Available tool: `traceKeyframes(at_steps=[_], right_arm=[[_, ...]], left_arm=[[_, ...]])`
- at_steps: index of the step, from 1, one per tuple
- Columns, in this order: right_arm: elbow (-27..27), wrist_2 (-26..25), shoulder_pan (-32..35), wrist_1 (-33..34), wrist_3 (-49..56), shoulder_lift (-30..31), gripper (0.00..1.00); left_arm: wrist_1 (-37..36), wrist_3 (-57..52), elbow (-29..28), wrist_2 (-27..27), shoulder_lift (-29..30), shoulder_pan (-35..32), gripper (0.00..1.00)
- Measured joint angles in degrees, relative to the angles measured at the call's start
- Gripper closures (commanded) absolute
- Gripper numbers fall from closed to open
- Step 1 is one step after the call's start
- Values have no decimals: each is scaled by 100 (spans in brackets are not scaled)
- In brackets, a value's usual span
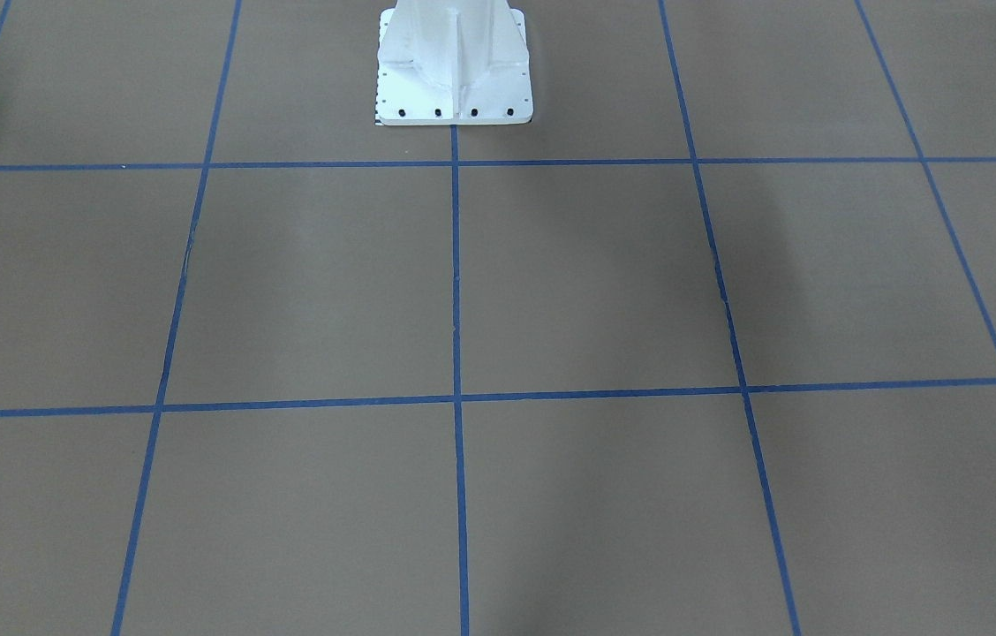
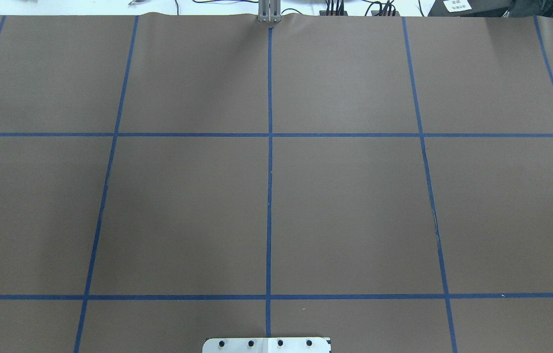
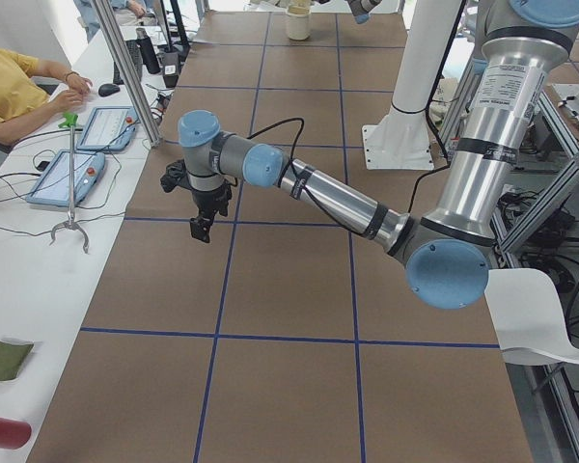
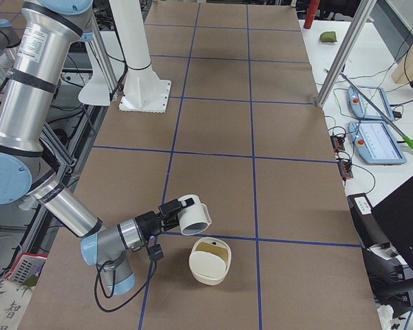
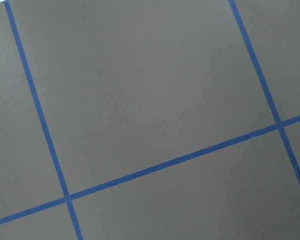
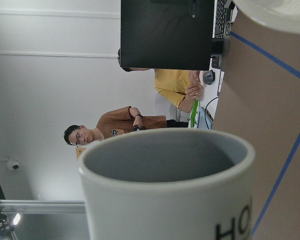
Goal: Left arm hands cup to right arm to dump lemon
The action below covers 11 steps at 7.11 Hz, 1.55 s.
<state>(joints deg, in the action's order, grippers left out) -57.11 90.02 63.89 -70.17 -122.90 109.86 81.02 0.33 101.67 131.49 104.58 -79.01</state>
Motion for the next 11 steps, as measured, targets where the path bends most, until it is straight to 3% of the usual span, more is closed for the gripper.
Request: traceKeyframes(at_steps=[3,7,11], right_arm=[[-96,399,8,531,2865,76,100],[-825,462,15,2237,6676,84,100],[-2367,464,6,4194,8091,1,100]], left_arm=[[2,-7,-7,0,-22,-3,0],[10,-15,55,8,-138,-3,0],[11,-14,55,9,-148,0,0]])
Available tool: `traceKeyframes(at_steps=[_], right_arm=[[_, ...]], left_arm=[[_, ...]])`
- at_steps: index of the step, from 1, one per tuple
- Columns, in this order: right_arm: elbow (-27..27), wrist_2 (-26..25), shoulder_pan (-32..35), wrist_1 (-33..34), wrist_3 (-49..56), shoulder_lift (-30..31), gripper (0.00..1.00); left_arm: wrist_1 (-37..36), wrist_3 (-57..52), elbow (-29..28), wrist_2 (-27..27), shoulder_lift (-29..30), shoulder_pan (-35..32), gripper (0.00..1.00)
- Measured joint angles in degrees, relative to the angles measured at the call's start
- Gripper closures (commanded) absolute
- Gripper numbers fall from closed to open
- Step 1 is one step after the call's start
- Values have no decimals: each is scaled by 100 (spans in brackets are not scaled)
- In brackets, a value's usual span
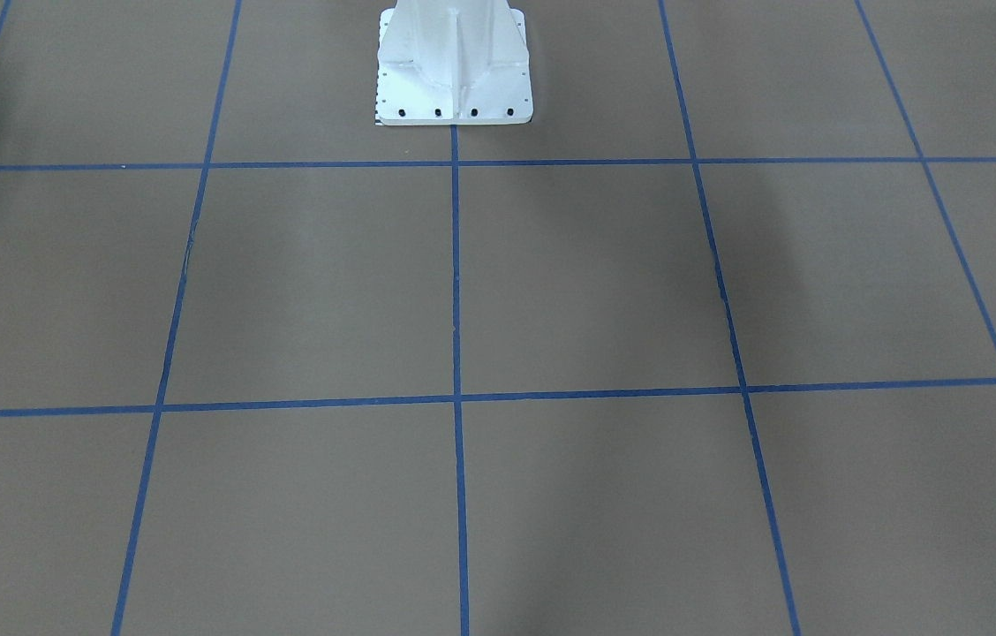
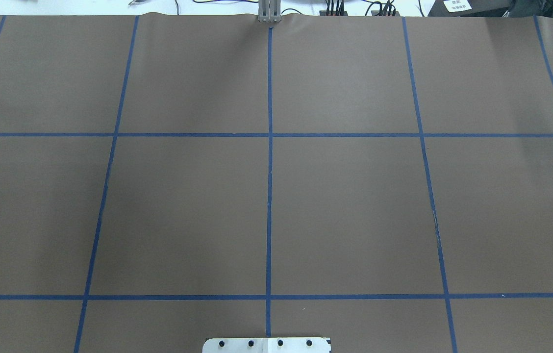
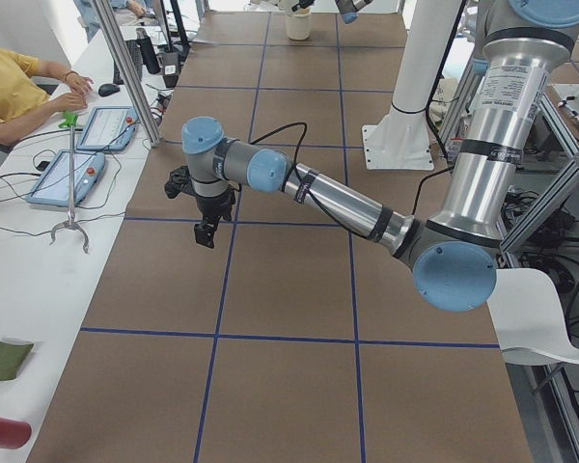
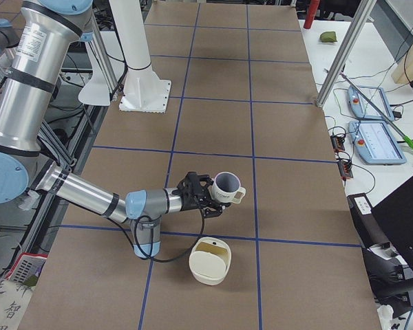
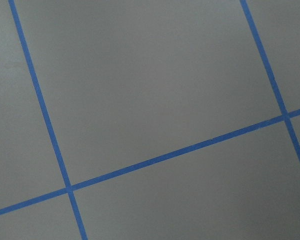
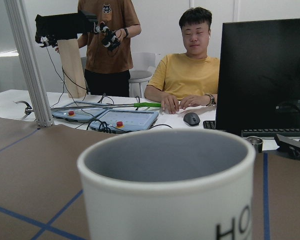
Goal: Left arm hands cup to right arm to dump lemon
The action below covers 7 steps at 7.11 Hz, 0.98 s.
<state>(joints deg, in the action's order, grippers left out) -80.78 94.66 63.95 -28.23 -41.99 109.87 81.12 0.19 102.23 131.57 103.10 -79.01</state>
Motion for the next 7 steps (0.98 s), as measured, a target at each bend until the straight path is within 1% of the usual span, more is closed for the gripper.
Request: traceKeyframes(at_steps=[2,3,5,6,7], right_arm=[[-894,-15,-7,1142,700,-188,100],[-1169,-15,-45,1699,829,-429,100],[-1284,-53,-407,2552,897,-1240,100],[-1277,-191,-721,2906,887,-1685,100],[-1267,-621,-1163,3182,871,-2077,100]], left_arm=[[2,6,15,0,5,0,0],[18,7,38,0,18,0,0],[72,277,263,2,65,13,0],[94,625,468,55,89,28,0],[177,982,624,283,107,47,0]])
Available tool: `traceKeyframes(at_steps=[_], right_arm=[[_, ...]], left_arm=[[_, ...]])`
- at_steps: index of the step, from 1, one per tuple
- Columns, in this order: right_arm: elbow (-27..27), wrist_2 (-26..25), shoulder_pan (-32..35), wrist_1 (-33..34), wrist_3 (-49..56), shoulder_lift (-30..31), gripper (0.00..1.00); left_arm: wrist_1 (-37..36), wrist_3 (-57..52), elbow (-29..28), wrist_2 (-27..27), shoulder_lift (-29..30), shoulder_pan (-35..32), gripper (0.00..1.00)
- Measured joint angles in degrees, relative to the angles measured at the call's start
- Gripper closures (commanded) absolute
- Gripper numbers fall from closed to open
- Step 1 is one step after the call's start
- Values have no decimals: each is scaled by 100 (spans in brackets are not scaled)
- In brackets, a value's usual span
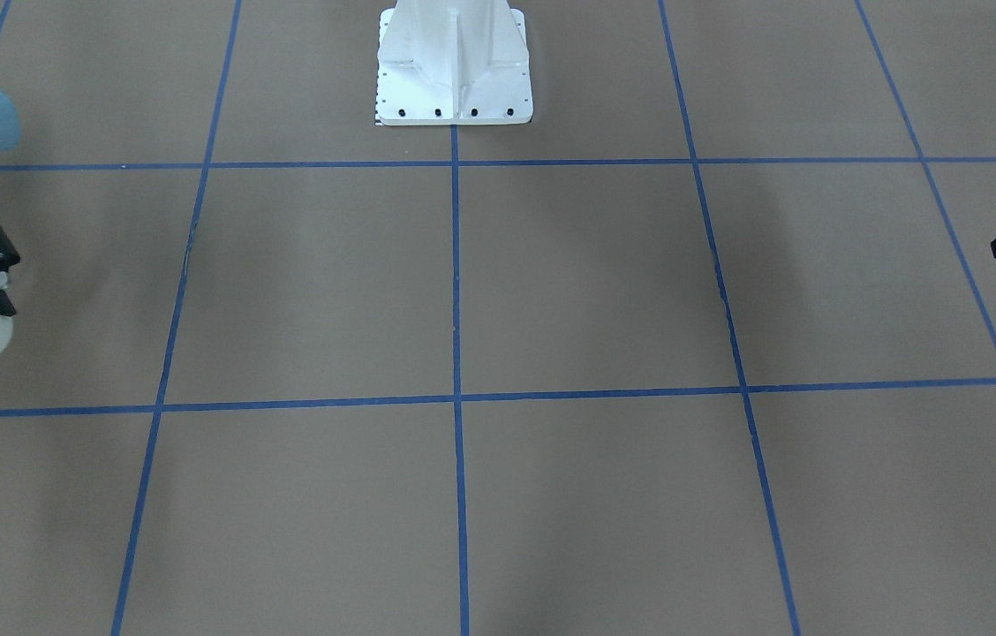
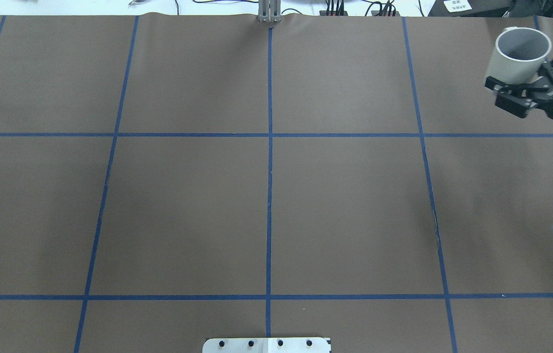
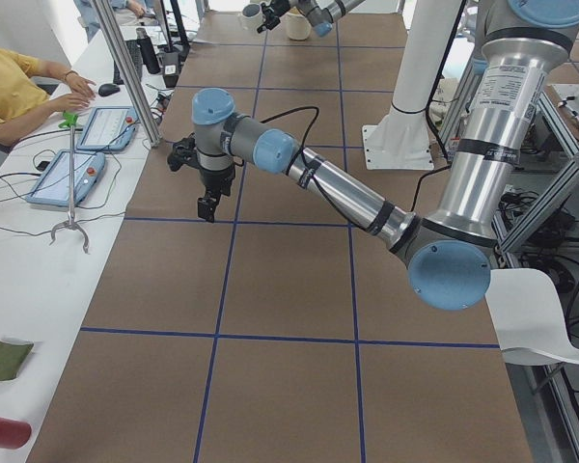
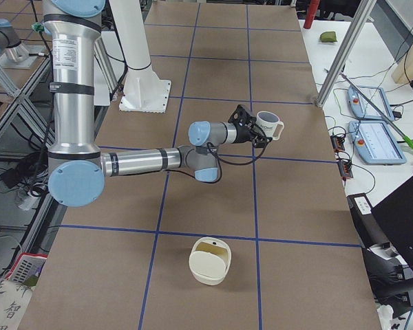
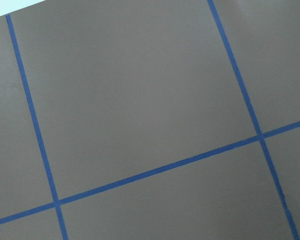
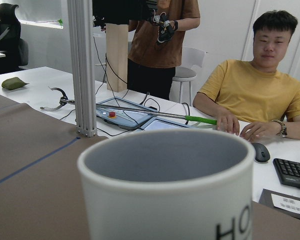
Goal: Left arm hands cup to right arm to dump lemon
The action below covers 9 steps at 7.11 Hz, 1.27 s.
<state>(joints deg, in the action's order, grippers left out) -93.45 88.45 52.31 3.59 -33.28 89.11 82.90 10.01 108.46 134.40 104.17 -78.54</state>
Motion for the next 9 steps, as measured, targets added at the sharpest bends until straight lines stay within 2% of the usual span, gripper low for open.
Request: traceKeyframes(at_steps=[2,4,7,9], right_arm=[[63,-1275,-1030,492,7,-751,100],[363,-2367,-1825,1136,27,-1793,100],[1158,-3760,-2547,1815,18,-3094,100],[1491,-4215,-2665,2464,117,-3516,100]], left_arm=[[556,792,60,525,30,254,0],[1113,2282,-21,596,386,941,0],[1259,4702,-447,351,1689,1741,0],[1347,5771,-941,87,2514,2115,0]])
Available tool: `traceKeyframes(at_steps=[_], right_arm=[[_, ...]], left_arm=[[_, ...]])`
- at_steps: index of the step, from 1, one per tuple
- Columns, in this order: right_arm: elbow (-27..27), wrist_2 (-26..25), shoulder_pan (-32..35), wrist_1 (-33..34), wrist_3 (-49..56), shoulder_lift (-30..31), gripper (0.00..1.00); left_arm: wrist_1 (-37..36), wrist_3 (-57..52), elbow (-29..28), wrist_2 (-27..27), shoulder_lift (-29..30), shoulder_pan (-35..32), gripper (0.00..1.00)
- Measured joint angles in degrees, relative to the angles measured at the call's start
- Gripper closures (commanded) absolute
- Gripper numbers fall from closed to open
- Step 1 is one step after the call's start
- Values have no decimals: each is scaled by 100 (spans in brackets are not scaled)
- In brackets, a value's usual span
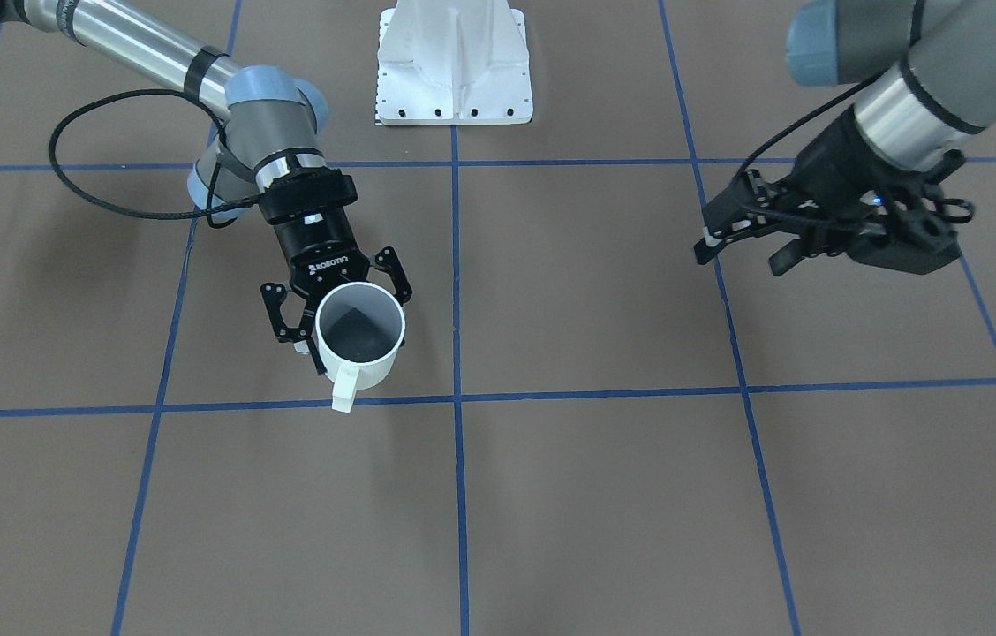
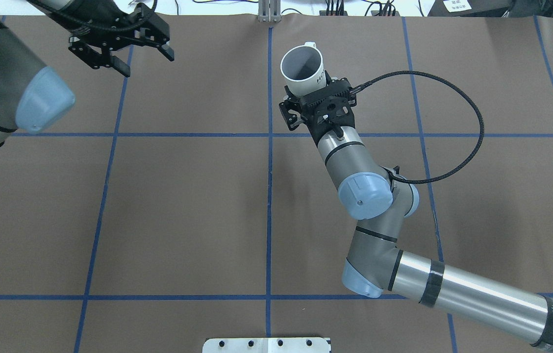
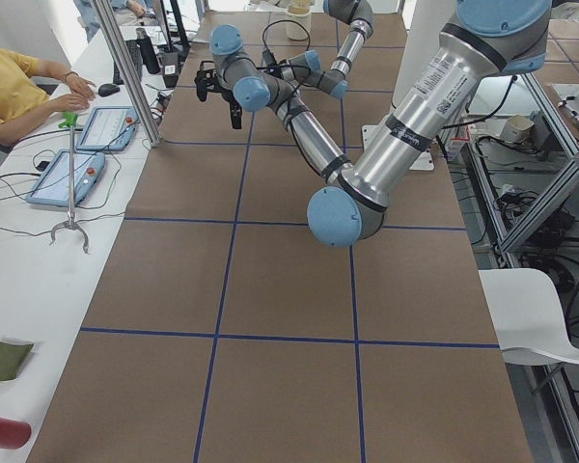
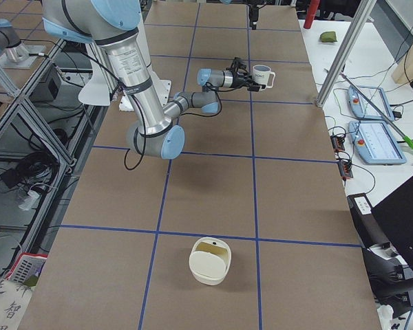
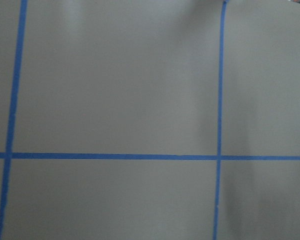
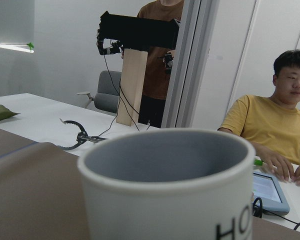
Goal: Left arm hands cup to right arm to dump lemon
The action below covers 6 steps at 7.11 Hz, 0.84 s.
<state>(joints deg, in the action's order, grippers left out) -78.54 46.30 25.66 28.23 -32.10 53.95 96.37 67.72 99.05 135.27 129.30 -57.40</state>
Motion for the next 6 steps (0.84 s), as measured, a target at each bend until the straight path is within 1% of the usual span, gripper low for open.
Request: traceKeyframes(at_steps=[1,2,4,5,6], right_arm=[[50,-103,-22,353,216,-152,100],[68,-144,-43,563,494,-276,100],[75,-222,-166,686,770,-487,100],[76,-324,-256,697,796,-560,100],[76,-414,-323,698,801,-615,100]], left_arm=[[226,436,-176,-328,213,220,0],[576,820,-400,-626,374,420,0],[1114,1276,-909,-952,684,668,0],[1200,1347,-1028,-1003,780,730,13],[1232,1372,-1070,-1021,821,761,33]])
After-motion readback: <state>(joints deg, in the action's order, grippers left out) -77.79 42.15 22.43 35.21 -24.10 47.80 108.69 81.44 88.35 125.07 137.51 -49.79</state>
